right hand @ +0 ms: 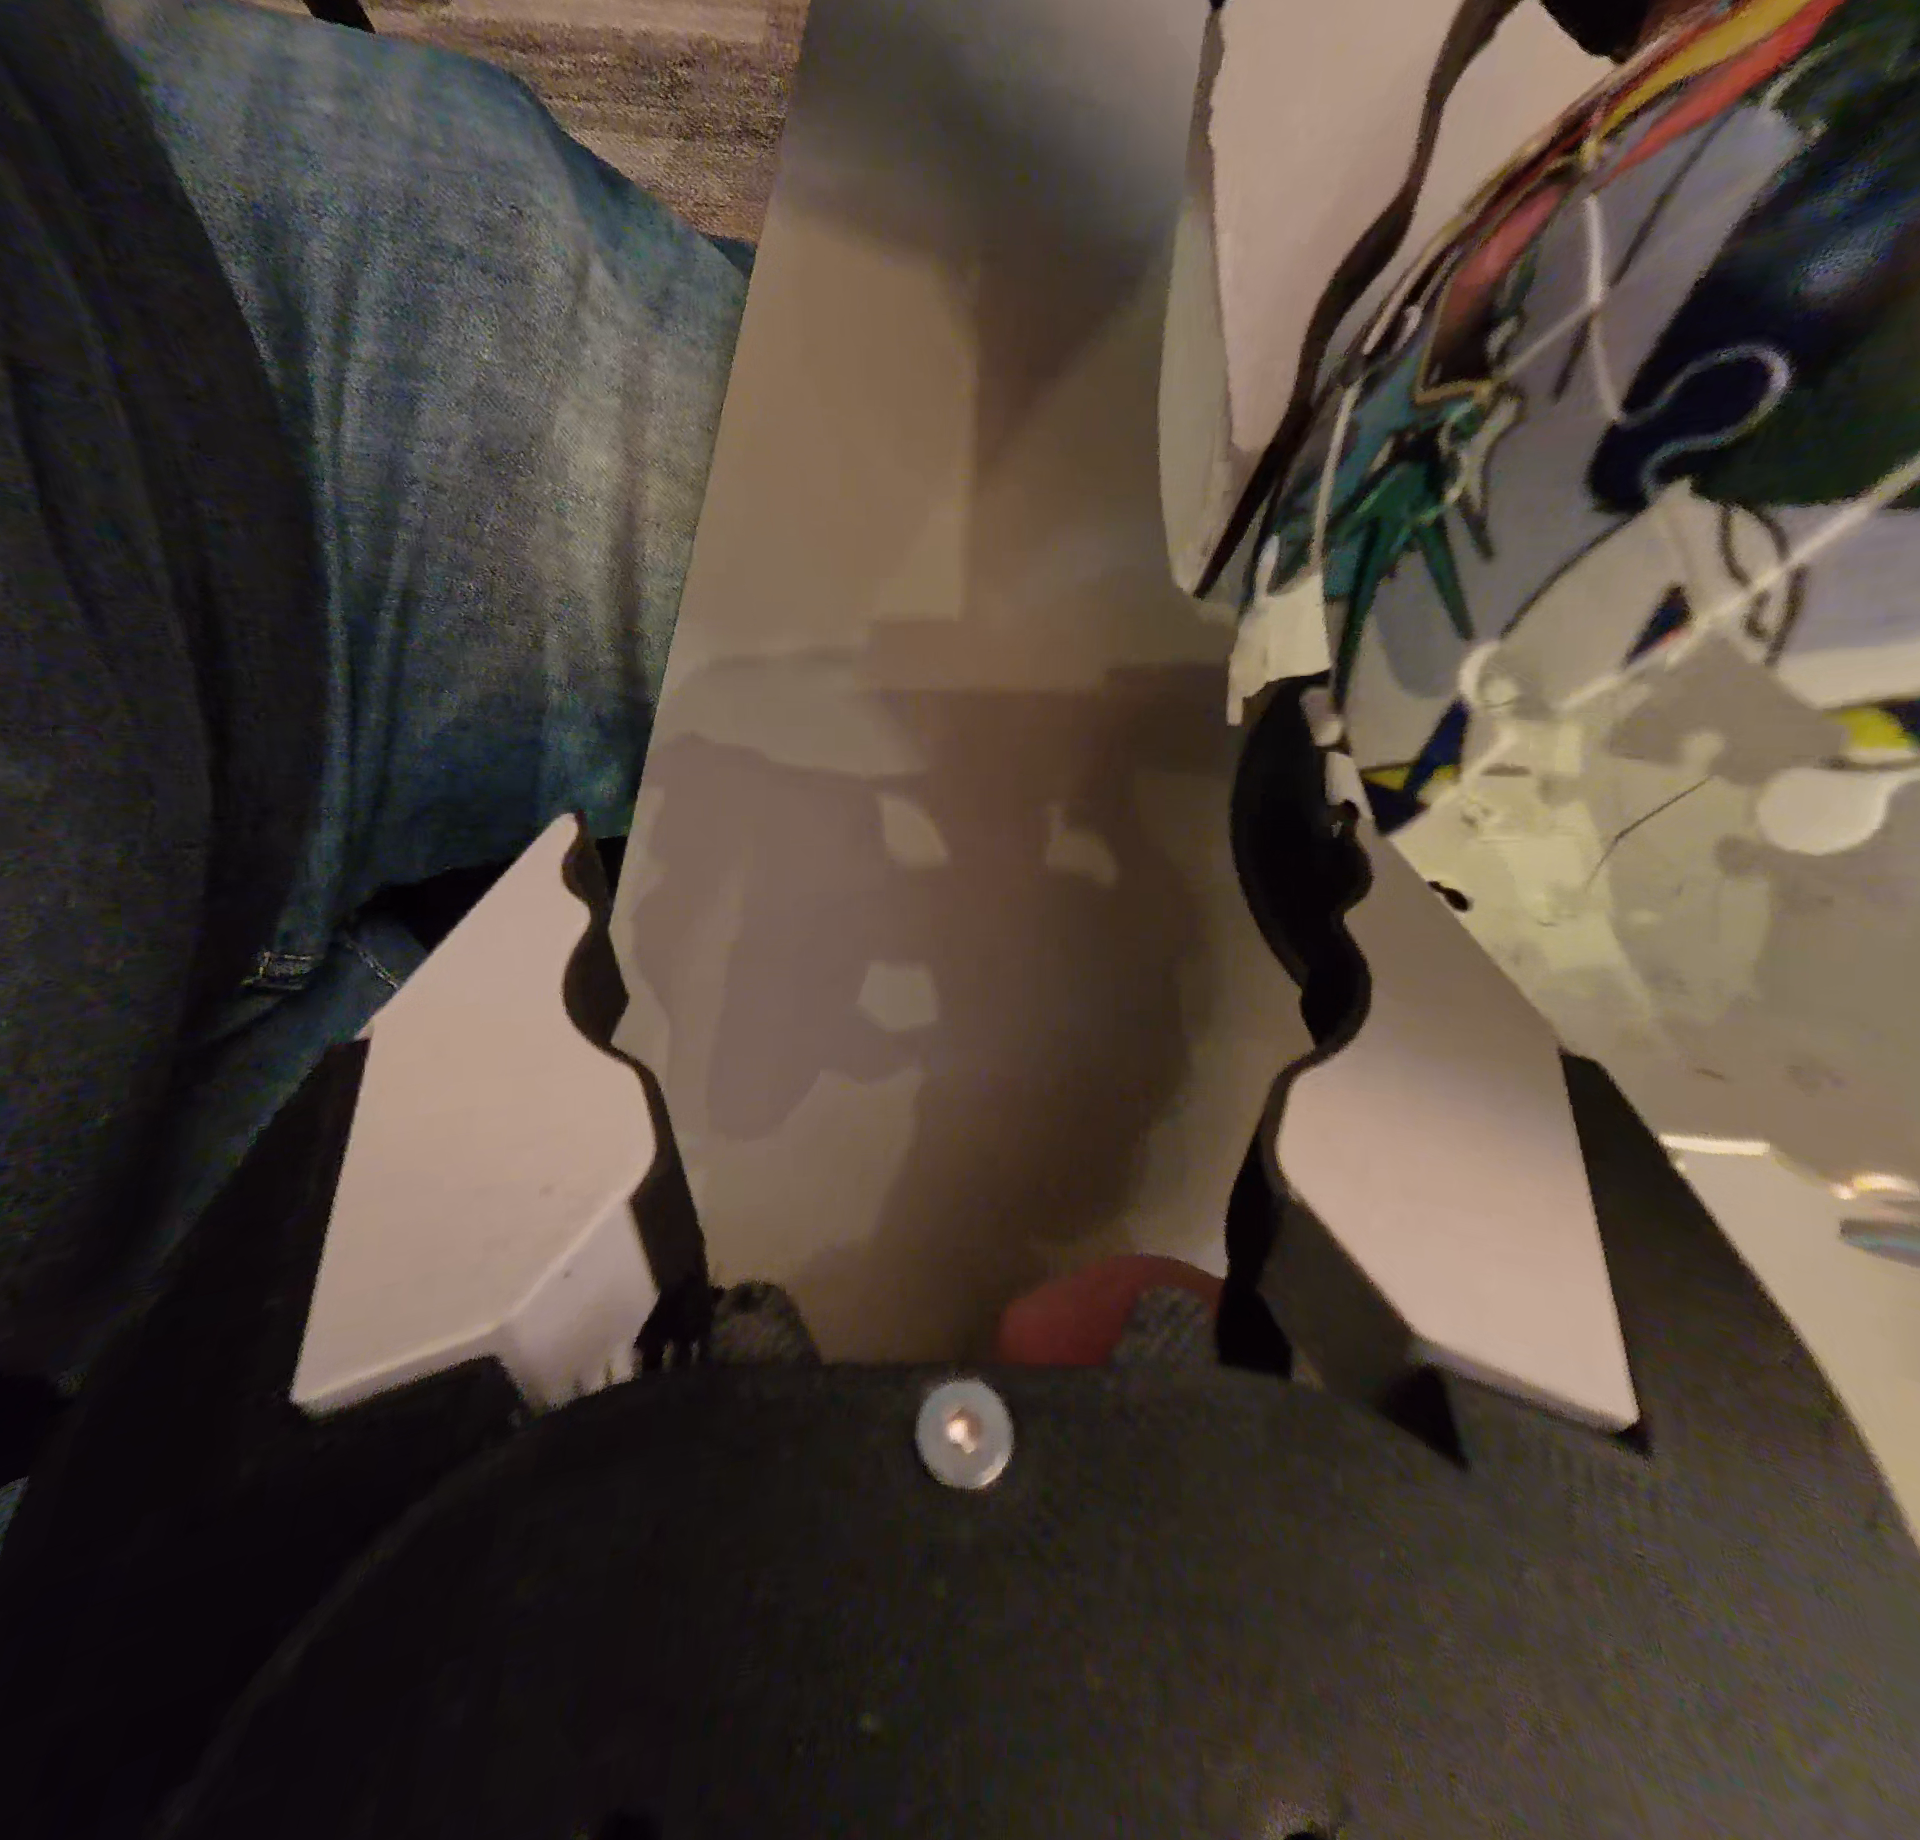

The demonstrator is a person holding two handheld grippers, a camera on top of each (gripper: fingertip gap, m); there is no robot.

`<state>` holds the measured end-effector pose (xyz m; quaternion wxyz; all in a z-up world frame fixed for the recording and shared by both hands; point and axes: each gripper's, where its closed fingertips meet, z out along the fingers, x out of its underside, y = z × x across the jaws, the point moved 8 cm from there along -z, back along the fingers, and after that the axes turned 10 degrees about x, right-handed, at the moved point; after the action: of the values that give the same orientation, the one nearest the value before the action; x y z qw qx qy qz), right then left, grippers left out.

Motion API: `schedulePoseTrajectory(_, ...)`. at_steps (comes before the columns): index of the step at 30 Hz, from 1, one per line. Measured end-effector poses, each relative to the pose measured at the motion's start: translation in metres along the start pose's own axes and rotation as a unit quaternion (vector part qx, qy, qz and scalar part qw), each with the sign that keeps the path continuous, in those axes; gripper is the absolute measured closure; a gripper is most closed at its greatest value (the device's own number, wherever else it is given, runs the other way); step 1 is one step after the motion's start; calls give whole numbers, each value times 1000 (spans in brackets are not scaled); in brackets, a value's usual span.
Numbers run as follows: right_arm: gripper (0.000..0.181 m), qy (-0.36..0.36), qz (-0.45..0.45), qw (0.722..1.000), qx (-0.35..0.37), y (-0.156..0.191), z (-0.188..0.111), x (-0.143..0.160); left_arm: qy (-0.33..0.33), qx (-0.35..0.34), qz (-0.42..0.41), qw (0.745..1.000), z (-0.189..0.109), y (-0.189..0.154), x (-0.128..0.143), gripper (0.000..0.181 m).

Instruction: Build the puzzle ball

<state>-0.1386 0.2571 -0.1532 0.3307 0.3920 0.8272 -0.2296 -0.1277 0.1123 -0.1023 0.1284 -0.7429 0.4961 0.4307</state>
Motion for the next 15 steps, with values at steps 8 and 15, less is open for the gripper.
schedulePoseTrajectory(8, 63, 3, -17, 1000, 6, -4, -6, 4, 0, 2, 0, 1000, 1, 0, 0, 46)
schedulePoseTrajectory(15, 41, 12, -25, 999, 19, -3, 7, 2, 2, 2, 1, 1000, 2, 1, 0, 46)
